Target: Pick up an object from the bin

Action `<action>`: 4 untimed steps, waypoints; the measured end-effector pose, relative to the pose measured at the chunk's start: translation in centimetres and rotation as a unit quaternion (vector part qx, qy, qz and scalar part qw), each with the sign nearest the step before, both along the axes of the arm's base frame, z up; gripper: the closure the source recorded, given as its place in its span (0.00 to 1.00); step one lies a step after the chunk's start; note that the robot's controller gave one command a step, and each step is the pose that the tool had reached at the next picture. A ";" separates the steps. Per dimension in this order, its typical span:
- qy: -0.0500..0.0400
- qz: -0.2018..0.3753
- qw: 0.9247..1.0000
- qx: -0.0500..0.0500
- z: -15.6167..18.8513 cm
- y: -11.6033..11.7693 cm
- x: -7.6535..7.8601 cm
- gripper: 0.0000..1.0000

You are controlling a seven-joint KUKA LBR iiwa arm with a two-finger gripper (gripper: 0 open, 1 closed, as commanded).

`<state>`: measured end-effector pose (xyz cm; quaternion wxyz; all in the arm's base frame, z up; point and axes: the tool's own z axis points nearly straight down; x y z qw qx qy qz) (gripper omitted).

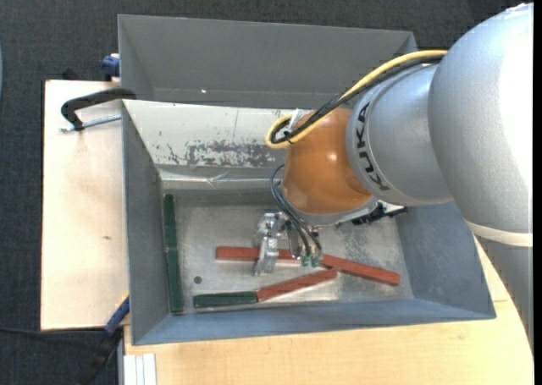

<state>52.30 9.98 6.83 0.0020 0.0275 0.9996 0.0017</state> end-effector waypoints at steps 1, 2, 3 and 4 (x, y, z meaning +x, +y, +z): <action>0.000 0.000 1.000 0.000 0.0 0.0 0.0 1.00; 0.003 0.000 1.000 -0.001 0.5 0.0 -0.2 1.00; 0.004 0.000 1.000 -0.001 2.7 0.0 -0.2 1.00; 0.001 0.000 1.000 -0.001 4.4 0.0 -0.1 1.00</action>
Offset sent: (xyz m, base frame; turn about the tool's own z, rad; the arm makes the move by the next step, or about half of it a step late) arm 0.0002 0.0000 0.0780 0.0000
